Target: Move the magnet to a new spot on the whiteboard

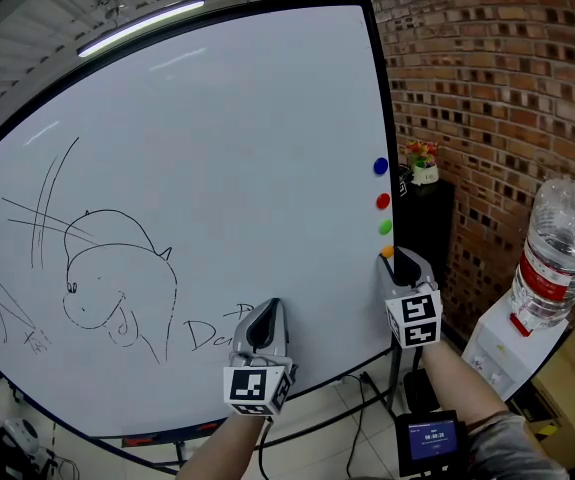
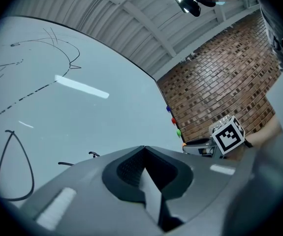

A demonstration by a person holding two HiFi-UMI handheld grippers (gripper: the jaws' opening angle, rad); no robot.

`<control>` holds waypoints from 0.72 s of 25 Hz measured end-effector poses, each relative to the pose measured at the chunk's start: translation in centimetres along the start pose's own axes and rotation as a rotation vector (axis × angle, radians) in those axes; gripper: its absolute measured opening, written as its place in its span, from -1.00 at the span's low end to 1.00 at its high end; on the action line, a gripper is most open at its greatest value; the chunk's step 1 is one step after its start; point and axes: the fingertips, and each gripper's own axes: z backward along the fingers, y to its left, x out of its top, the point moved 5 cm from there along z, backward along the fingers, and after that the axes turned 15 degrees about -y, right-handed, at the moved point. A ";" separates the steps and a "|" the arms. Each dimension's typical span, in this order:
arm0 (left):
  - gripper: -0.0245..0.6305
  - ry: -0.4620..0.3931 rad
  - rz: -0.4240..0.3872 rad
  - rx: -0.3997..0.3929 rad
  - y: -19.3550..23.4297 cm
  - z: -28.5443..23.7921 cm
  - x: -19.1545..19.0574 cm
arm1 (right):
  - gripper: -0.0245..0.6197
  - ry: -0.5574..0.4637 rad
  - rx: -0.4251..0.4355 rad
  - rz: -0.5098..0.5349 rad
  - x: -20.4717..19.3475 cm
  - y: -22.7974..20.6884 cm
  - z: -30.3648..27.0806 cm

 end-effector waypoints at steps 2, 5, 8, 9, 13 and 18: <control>-0.92 0.001 -0.002 0.004 0.1 0.0 -0.1 | -0.53 -0.004 0.006 -0.003 -0.1 -0.1 -0.1; -0.92 0.004 -0.005 0.009 0.2 0.0 -0.1 | -0.53 -0.005 0.014 -0.016 -0.2 -0.1 -0.2; -0.92 0.004 -0.003 0.012 0.2 0.1 -0.1 | -0.53 0.001 0.020 -0.025 -0.2 -0.1 -0.2; -0.92 0.005 -0.001 0.013 0.2 0.1 0.0 | -0.53 0.003 0.023 -0.025 -0.3 -0.1 -0.3; -0.92 0.001 -0.003 0.015 0.3 0.2 0.1 | -0.52 0.010 0.034 -0.029 -0.3 -0.2 -0.3; -0.92 -0.004 -0.003 0.018 0.5 0.3 0.3 | -0.51 0.014 0.064 -0.051 -0.4 -0.4 -0.6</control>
